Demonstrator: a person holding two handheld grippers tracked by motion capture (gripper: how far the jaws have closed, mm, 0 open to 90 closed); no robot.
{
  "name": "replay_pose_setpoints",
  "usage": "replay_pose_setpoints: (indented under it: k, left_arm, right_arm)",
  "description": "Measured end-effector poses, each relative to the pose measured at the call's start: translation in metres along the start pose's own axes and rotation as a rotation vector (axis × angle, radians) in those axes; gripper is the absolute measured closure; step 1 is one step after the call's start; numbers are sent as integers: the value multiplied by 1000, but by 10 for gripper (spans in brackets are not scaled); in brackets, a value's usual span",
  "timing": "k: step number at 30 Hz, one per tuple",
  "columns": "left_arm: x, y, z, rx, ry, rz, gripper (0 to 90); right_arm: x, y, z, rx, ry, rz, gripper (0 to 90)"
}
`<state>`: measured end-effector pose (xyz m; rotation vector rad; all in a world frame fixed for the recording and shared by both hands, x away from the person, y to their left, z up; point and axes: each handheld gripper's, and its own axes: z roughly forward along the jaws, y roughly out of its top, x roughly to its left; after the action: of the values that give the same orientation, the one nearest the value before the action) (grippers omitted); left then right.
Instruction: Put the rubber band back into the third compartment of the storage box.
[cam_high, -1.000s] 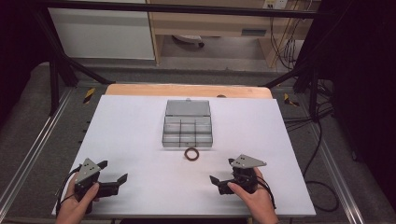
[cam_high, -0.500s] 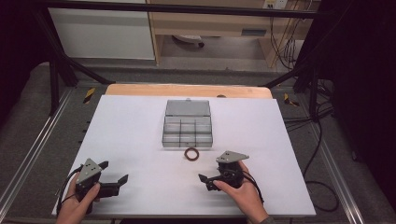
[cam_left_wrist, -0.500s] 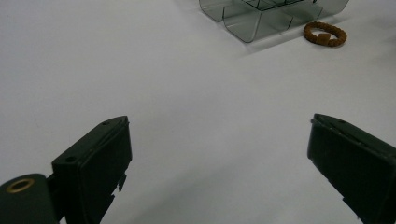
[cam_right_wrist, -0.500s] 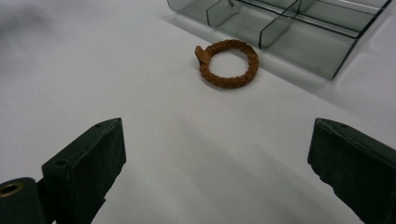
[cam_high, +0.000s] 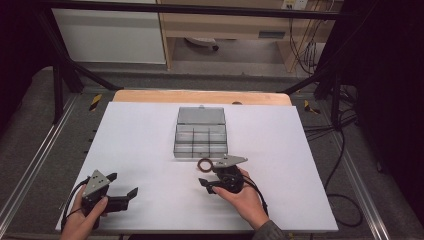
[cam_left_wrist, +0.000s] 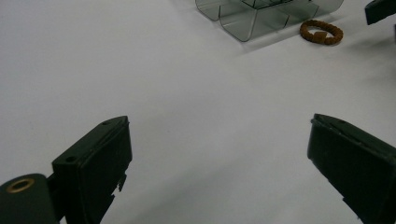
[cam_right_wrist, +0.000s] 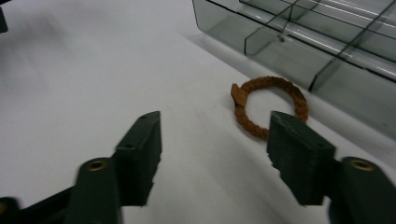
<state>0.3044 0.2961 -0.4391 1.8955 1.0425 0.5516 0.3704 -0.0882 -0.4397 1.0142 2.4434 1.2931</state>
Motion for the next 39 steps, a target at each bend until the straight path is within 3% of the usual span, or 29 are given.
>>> replay_pose_setpoints:
  k: [2, 4, 11, 18, 39]
  left_arm:
    - [0, 0, 0, 1, 0, 1, 60]
    - [0, 0, 0, 0, -2, 1, 60]
    - [-1, 1, 1, 0, -8, 4, 60]
    - [-1, 1, 1, 3, -11, 10, 60]
    - [-1, 0, 1, 9, -10, 10, 60]
  right_arm:
    - [1, 3, 4, 4, -5, -11, 414]
    - [3, 9, 16, 14, -30, -22, 517]
    - [-4, 15, 39, 23, -81, -24, 648]
    - [-6, 17, 49, 35, -100, -32, 825]
    - [10, 40, 19, -105, 76, 48, 842]
